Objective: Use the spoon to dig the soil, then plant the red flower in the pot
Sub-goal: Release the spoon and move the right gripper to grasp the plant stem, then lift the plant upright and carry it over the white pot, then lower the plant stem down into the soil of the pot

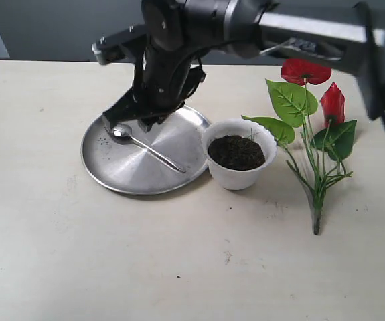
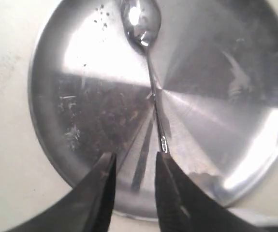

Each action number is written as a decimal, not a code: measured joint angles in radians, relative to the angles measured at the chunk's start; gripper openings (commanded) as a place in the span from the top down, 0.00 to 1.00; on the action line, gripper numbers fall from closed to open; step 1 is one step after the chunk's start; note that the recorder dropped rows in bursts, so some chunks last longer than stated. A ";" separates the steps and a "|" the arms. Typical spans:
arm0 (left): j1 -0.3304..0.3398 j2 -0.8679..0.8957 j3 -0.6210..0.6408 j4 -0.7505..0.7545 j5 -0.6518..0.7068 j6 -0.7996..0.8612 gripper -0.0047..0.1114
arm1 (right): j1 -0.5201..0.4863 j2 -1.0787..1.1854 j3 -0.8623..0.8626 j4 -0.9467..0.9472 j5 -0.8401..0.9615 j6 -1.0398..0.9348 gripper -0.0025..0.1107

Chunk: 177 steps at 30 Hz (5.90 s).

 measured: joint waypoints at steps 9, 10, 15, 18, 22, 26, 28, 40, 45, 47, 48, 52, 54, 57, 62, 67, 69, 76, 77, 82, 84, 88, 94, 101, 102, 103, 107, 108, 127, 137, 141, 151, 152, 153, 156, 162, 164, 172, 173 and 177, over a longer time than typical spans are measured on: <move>0.000 0.000 0.000 0.000 0.000 0.000 0.96 | -0.002 -0.261 0.137 -0.377 0.145 0.297 0.72; 0.000 0.000 0.000 0.000 0.000 0.000 0.96 | -0.004 -0.291 0.173 -0.423 0.151 0.326 0.72; 0.000 0.000 0.000 0.000 0.000 0.000 0.96 | -0.097 -0.464 0.366 -0.514 0.137 0.474 0.72; 0.000 0.000 0.000 0.000 0.000 0.000 0.96 | -0.199 -0.529 0.487 -0.473 0.085 0.497 0.71; 0.000 0.000 0.000 0.000 0.000 0.000 0.96 | -0.337 -0.549 0.640 -0.341 -0.052 0.465 0.50; 0.000 0.000 0.000 0.000 0.000 0.000 0.96 | -0.404 -0.542 0.736 -0.251 -0.188 0.428 0.38; 0.000 0.000 0.000 0.000 0.000 0.000 0.96 | -0.417 -0.523 0.754 -0.263 -0.227 0.423 0.43; 0.000 0.000 0.000 0.000 0.000 0.000 0.96 | -0.440 -0.346 0.762 -0.352 -0.429 0.545 0.47; 0.000 0.000 0.000 0.000 0.000 0.000 0.96 | -0.482 -0.250 0.762 -0.382 -0.461 0.601 0.47; 0.000 0.000 0.000 0.000 0.000 0.000 0.96 | -0.483 -0.223 0.762 -0.389 -0.465 0.611 0.47; 0.000 0.000 0.000 0.000 0.000 0.000 0.96 | -0.483 -0.209 0.762 -0.396 -0.466 0.623 0.48; 0.000 0.000 0.000 0.000 0.000 0.000 0.96 | -0.483 -0.172 0.762 -0.405 -0.462 0.647 0.59; 0.000 0.000 0.000 0.000 0.000 0.000 0.96 | -0.483 -0.151 0.762 -0.407 -0.462 0.649 0.73; 0.000 0.000 0.000 0.000 0.000 0.000 0.96 | -0.485 -0.136 0.762 -0.407 -0.460 0.651 0.97; 0.000 0.000 0.000 0.000 0.000 0.000 0.96 | -0.485 -0.159 0.762 -0.416 -0.451 0.651 0.97; 0.000 0.000 0.000 0.000 0.000 0.000 0.96 | -0.482 -0.252 0.764 -0.463 -0.449 0.651 0.97; 0.000 0.000 0.000 0.000 0.000 0.000 0.96 | -0.480 -0.306 0.764 -0.504 -0.447 0.651 0.97; 0.000 0.000 0.000 0.000 0.000 0.000 0.96 | -0.435 -0.504 0.764 -0.707 -0.466 0.692 0.97; 0.000 0.000 0.000 0.000 0.000 0.000 0.96 | -0.423 -0.531 0.764 -0.739 -0.482 0.703 0.97; 0.000 0.000 0.000 0.000 0.000 0.000 0.96 | -0.363 -0.612 0.778 -0.834 -0.661 0.756 0.97; 0.000 0.000 0.000 0.000 0.000 0.000 0.96 | -0.345 -0.626 0.805 -0.872 -0.794 0.775 0.97; 0.000 0.000 0.000 0.000 0.000 0.000 0.96 | -0.325 -0.628 0.874 -0.892 -1.066 0.762 0.97; 0.000 0.000 0.000 0.000 0.000 0.000 0.96 | -0.324 -0.628 0.945 -0.484 -1.262 0.353 0.97; 0.000 0.000 0.000 0.000 0.000 0.000 0.96 | -0.318 -0.628 0.953 0.233 -1.337 -0.213 0.97; 0.000 0.000 0.000 0.000 0.000 0.000 0.96 | -0.306 -0.628 0.963 0.377 -1.392 -0.356 0.97; 0.000 0.000 0.000 0.000 0.000 0.000 0.96 | -0.296 -0.628 0.973 0.460 -1.443 -0.445 0.97; 0.000 0.000 0.000 0.000 0.000 0.000 0.96 | -0.238 -0.628 1.056 0.588 -1.687 -0.627 0.97; 0.000 0.000 0.000 0.000 0.000 0.000 0.96 | -0.231 -0.628 1.084 0.541 -1.723 -0.586 0.97; 0.000 0.000 0.000 0.000 0.000 0.000 0.96 | -0.210 -0.372 1.285 0.066 -2.089 -0.186 0.97; 0.000 0.000 0.000 0.000 0.000 0.000 0.96 | -0.210 -0.235 1.276 0.049 -2.213 -0.170 0.97; 0.000 0.000 0.000 0.000 0.000 0.000 0.96 | -0.210 -0.231 1.276 0.048 -2.238 -0.166 0.97; 0.000 0.000 0.000 0.000 0.000 0.000 0.96 | -0.210 -0.231 1.274 0.090 -2.235 -0.195 0.97; 0.000 0.000 0.000 0.000 0.000 0.000 0.96 | -0.210 -0.231 1.272 0.092 -2.232 -0.195 0.97; 0.000 0.000 0.000 0.000 0.000 0.000 0.96 | -0.210 -0.233 1.272 0.094 -2.225 -0.195 0.97; 0.000 0.000 0.000 0.000 0.000 0.000 0.96 | -0.210 -0.244 1.272 0.096 -2.212 -0.195 0.97; 0.000 0.000 0.000 0.000 0.000 0.000 0.96 | -0.208 -0.273 1.266 0.128 -2.183 -0.184 0.97; 0.000 0.000 0.000 0.000 0.000 0.000 0.96 | -0.208 -0.285 1.258 0.131 -2.183 -0.182 0.97; 0.000 0.000 0.000 0.000 0.000 0.000 0.96 | -0.208 -0.283 1.242 0.053 -2.166 -0.182 0.97; 0.000 0.000 0.000 0.000 0.000 0.000 0.96 | -0.208 -0.278 1.240 0.042 -2.161 -0.188 0.97; 0.000 0.000 0.000 0.000 0.000 0.000 0.96 | -0.208 -0.226 1.229 -0.011 -2.173 -0.204 0.97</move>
